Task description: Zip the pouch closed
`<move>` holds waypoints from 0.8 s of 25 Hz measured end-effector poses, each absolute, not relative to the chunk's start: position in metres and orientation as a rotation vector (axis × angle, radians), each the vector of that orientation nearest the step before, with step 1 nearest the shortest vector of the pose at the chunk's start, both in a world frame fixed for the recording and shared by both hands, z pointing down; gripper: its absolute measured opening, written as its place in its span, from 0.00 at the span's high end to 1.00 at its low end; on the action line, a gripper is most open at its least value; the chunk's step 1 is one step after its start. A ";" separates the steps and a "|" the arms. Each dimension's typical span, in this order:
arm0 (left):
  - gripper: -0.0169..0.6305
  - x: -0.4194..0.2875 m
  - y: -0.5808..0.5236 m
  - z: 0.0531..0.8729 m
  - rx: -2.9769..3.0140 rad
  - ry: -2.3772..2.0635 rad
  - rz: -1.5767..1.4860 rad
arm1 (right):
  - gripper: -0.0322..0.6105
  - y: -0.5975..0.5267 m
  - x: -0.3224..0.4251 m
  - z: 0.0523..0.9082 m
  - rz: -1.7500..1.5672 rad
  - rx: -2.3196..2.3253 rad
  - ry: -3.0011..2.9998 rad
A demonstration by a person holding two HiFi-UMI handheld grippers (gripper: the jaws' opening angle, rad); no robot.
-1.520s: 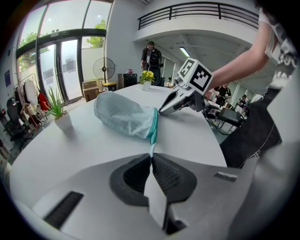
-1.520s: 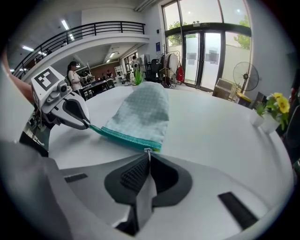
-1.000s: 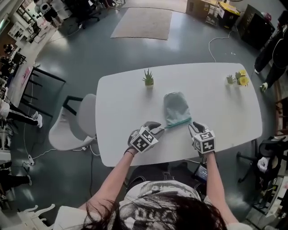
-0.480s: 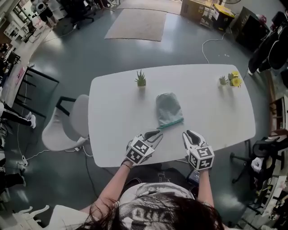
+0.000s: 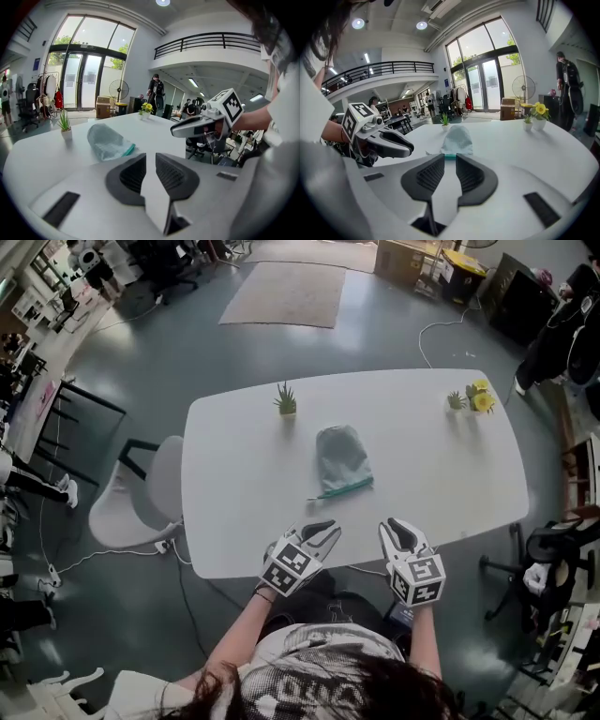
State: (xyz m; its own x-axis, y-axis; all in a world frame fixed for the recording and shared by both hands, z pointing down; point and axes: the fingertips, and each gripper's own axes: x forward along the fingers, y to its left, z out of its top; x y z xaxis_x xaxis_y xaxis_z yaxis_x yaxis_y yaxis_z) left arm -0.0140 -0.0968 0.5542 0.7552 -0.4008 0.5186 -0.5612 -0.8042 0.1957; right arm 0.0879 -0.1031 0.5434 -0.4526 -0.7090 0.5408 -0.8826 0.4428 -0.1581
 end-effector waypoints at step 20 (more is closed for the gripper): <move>0.92 0.017 0.013 0.491 2.722 -0.764 0.507 | 0.91 0.006 0.075 0.489 0.481 1.363 -2.500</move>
State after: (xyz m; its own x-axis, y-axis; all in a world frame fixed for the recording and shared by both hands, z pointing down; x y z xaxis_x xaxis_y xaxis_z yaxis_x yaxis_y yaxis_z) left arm 0.0174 0.0130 0.4911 0.8000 -0.4478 0.3994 -0.5417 -0.8252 0.1599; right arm 0.0746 0.0062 0.4886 -0.5298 -0.7622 0.3720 -0.8458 0.5073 -0.1653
